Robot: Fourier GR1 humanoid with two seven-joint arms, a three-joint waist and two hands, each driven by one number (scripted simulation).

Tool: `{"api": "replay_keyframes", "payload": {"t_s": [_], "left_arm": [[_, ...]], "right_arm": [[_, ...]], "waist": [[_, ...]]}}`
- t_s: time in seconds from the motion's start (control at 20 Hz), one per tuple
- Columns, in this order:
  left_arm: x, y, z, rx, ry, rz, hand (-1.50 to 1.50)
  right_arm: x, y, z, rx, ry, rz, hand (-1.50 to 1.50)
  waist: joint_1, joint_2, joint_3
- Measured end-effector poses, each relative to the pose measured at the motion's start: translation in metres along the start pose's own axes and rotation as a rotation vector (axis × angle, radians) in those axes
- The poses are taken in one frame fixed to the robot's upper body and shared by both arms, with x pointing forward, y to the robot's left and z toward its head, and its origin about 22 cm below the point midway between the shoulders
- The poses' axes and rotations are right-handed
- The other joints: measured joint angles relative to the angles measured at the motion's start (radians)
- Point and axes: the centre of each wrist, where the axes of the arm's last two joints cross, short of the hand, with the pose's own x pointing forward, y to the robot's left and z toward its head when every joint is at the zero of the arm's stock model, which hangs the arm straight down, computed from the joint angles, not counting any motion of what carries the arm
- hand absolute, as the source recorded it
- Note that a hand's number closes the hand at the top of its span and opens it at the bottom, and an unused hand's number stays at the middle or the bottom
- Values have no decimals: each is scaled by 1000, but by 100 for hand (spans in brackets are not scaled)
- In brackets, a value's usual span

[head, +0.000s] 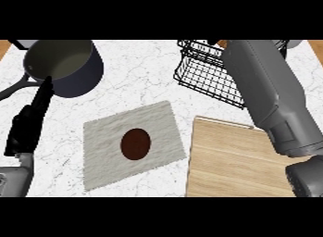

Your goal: Pick the croissant from the tray and place it in the tiered basket

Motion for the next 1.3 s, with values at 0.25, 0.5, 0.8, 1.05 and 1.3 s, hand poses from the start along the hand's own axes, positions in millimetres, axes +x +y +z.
{"api": "replay_keyframes", "payload": {"t_s": [0.25,0.5,0.8,1.05,1.3], "left_arm": [[-4,-1,-1,5,9,2,0],[-10,2,2,12,12,-6,0],[-13,3,7,29,33,-4,0],[-18,8,8,46,47,-5,0],[-19,15,11,55,50,-4,0]], "right_arm": [[3,-10,5,-93,-35,-121,-150],[6,-35,8,-198,-47,-197,-150],[-11,-69,14,-213,29,-296,-150],[-49,-92,27,-190,68,-375,-150],[-106,-115,53,-197,55,-445,-150]], "waist": [[-7,-2,0],[-18,-7,-1],[-45,-18,-1],[-65,-23,0],[-74,-25,0]]}}
